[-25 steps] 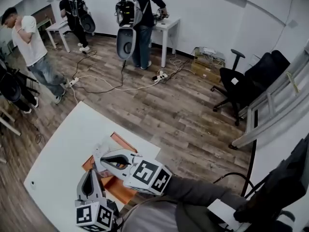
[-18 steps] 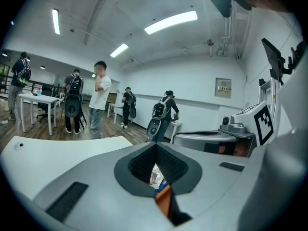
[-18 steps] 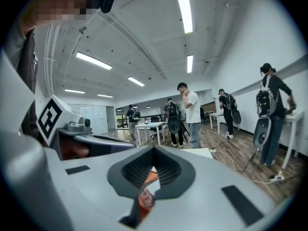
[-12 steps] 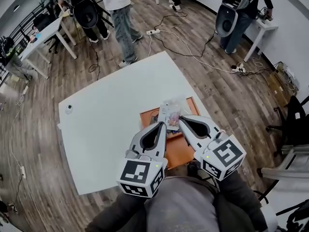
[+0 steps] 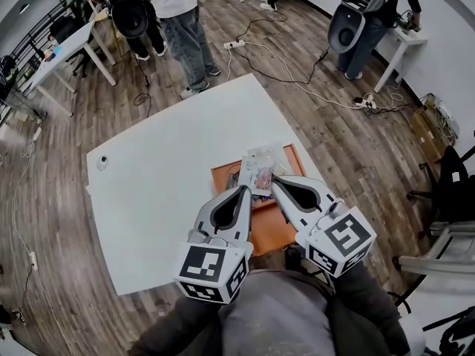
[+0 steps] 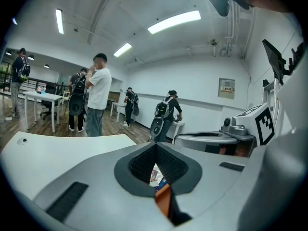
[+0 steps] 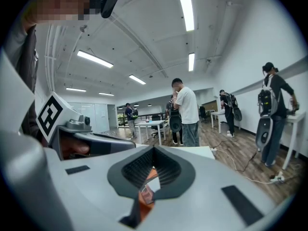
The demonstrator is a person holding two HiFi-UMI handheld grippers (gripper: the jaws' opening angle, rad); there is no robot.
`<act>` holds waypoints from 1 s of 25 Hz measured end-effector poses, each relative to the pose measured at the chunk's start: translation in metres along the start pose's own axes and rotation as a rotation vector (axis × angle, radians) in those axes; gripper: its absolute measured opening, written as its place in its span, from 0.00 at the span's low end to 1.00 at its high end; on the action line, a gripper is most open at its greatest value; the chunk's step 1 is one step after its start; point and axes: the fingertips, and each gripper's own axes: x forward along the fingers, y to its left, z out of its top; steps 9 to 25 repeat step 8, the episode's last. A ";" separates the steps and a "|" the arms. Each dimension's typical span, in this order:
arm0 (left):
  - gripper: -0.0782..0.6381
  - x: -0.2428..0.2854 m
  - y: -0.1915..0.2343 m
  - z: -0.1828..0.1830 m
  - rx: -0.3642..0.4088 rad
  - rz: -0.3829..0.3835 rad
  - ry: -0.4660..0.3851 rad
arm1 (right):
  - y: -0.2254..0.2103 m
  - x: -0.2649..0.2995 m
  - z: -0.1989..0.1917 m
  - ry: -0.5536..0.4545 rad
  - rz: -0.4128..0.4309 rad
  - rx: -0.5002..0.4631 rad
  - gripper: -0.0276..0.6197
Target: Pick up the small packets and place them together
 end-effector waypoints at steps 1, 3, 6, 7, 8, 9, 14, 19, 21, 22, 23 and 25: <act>0.10 -0.001 0.000 0.001 0.000 0.000 0.000 | 0.000 -0.001 0.000 0.001 -0.001 0.001 0.05; 0.10 -0.001 0.000 0.003 0.001 0.002 -0.003 | 0.001 -0.001 0.001 0.001 -0.001 0.002 0.05; 0.10 0.000 0.002 0.007 0.015 0.008 -0.015 | 0.000 -0.001 0.000 0.001 -0.003 0.002 0.05; 0.10 0.000 0.002 0.009 0.025 0.012 -0.021 | -0.001 -0.001 0.000 0.001 -0.004 0.001 0.05; 0.10 0.000 0.002 0.011 0.036 0.016 -0.027 | -0.001 0.000 0.000 0.001 -0.005 -0.001 0.05; 0.10 0.000 0.002 0.011 0.036 0.016 -0.027 | -0.001 0.000 0.000 0.001 -0.005 -0.001 0.05; 0.10 0.000 0.002 0.011 0.036 0.016 -0.027 | -0.001 0.000 0.000 0.001 -0.005 -0.001 0.05; 0.10 0.000 0.002 0.011 0.036 0.016 -0.027 | -0.001 0.000 0.000 0.001 -0.005 -0.001 0.05; 0.10 0.000 0.002 0.011 0.036 0.016 -0.027 | -0.001 0.000 0.000 0.001 -0.005 -0.001 0.05; 0.10 0.000 0.002 0.011 0.036 0.016 -0.027 | -0.001 0.000 0.000 0.001 -0.005 -0.001 0.05; 0.10 0.000 0.002 0.011 0.036 0.016 -0.027 | -0.001 0.000 0.000 0.001 -0.005 -0.001 0.05; 0.10 0.000 0.002 0.011 0.036 0.016 -0.027 | -0.001 0.000 0.000 0.001 -0.005 -0.001 0.05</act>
